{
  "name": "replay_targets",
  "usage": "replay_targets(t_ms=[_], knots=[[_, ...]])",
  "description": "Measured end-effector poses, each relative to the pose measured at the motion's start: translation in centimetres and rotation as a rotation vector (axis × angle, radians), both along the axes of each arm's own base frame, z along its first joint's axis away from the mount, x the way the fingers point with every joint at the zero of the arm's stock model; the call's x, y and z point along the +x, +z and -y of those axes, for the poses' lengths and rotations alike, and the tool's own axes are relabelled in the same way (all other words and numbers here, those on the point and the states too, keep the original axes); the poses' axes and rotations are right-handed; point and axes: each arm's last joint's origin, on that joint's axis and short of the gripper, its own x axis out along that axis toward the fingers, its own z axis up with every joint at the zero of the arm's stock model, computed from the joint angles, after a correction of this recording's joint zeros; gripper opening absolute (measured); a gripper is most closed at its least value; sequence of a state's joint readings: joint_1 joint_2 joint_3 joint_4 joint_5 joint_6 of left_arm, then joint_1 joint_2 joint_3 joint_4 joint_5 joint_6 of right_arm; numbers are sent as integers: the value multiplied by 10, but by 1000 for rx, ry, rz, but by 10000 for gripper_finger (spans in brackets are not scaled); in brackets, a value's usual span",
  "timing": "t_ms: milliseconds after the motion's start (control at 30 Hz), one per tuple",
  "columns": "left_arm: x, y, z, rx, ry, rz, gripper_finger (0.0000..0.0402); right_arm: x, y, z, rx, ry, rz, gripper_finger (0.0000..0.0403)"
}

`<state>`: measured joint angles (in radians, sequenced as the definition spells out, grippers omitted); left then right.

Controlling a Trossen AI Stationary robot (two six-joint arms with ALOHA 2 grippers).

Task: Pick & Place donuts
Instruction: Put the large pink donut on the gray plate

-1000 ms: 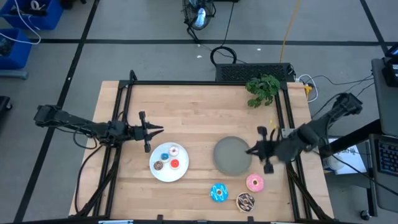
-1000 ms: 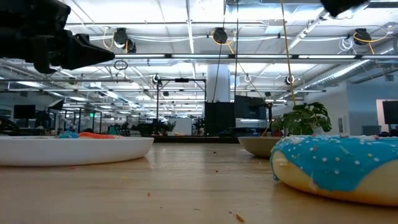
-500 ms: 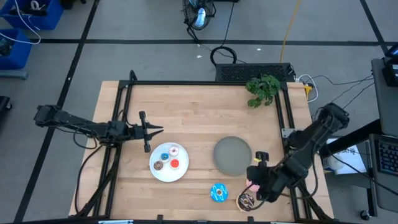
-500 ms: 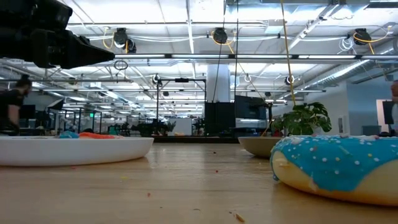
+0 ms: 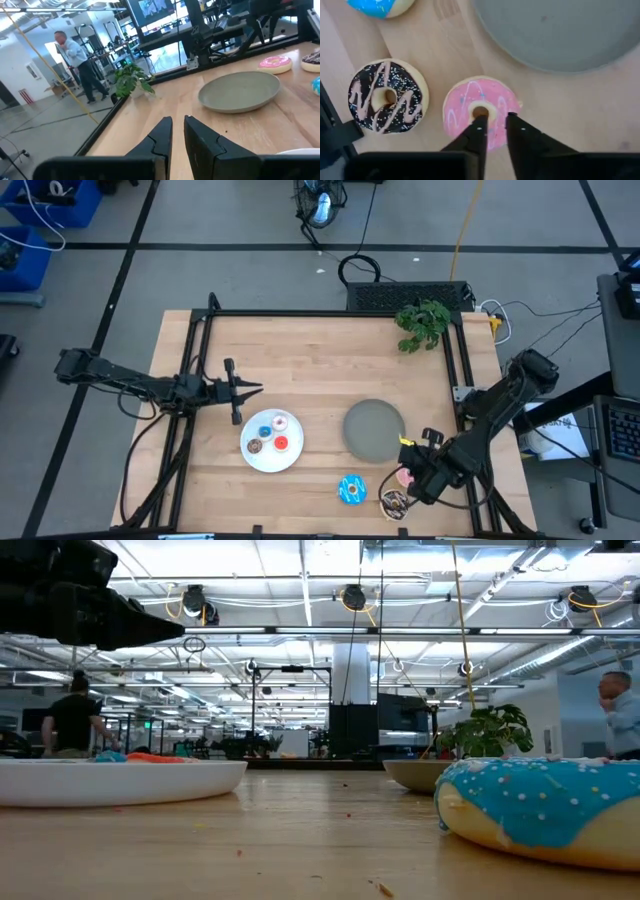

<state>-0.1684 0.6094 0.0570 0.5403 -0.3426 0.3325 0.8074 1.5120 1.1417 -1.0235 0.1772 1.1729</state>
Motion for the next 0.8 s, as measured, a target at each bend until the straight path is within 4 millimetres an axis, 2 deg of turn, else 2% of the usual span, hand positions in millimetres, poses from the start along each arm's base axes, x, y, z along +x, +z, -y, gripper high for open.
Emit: replay_targets(t_ms=[200, 333, 500, 800], knots=[[0, -2, 0, 6, 0, -22, 56, -3, -23, 4, 6, 34, -5, 154], [0, -2, 0, 4, 0, -22, 56, -5, -31, 6, 27, 63, -37, 192], [0, -2, 0, 7, 0, -22, 56, -6, -34, 7, 21, 76, -38, 207], [0, -2, 0, 20, 0, -24, 56, -4, -42, 11, 10, 135, -29, 200]])
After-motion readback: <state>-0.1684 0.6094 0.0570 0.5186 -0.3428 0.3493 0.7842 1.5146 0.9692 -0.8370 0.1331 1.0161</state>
